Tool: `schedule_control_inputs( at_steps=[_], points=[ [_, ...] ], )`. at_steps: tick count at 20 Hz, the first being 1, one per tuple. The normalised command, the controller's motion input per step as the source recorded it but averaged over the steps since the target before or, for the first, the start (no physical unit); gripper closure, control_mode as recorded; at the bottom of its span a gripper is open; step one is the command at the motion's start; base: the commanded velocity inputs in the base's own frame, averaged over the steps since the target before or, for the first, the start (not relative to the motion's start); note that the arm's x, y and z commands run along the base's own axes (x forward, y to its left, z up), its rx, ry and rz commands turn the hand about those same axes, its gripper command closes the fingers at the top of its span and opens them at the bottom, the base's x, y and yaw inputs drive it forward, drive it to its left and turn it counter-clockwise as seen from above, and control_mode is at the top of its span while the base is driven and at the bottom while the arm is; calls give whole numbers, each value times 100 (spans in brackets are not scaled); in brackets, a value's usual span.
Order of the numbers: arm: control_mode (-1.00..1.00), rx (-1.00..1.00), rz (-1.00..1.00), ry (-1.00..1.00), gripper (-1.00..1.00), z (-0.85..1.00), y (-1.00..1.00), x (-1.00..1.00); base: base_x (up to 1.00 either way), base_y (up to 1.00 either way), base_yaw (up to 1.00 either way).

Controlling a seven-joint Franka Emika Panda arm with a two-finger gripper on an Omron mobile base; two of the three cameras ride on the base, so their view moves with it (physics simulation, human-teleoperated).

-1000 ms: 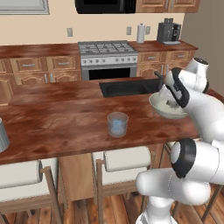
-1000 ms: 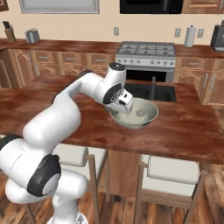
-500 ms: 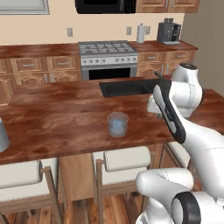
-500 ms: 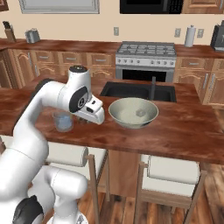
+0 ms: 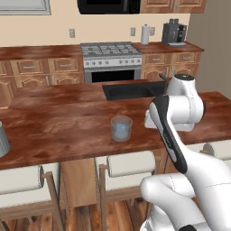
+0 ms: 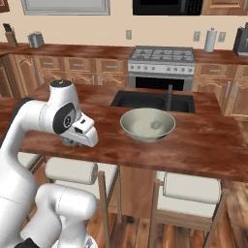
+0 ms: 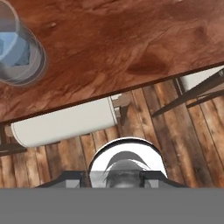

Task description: There are four ice cubes in the ice bowl. Place two ice cubes in each glass of water.

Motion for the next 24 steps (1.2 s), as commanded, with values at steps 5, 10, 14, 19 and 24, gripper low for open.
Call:
schedule_control_inputs(
  at_steps=[5,10,14,19,24],
  points=[
    [-100,2,2,1,100,0,0,0,0,0,0],
    [-100,0,3,0,100,0,0,0,0,0,0],
    [-100,0,0,0,100,0,1,0,0,0,0],
    [100,0,1,0,100,0,0,-2,-2,0,1],
    [100,0,0,0,100,0,0,0,-28,11,4]
  ],
)
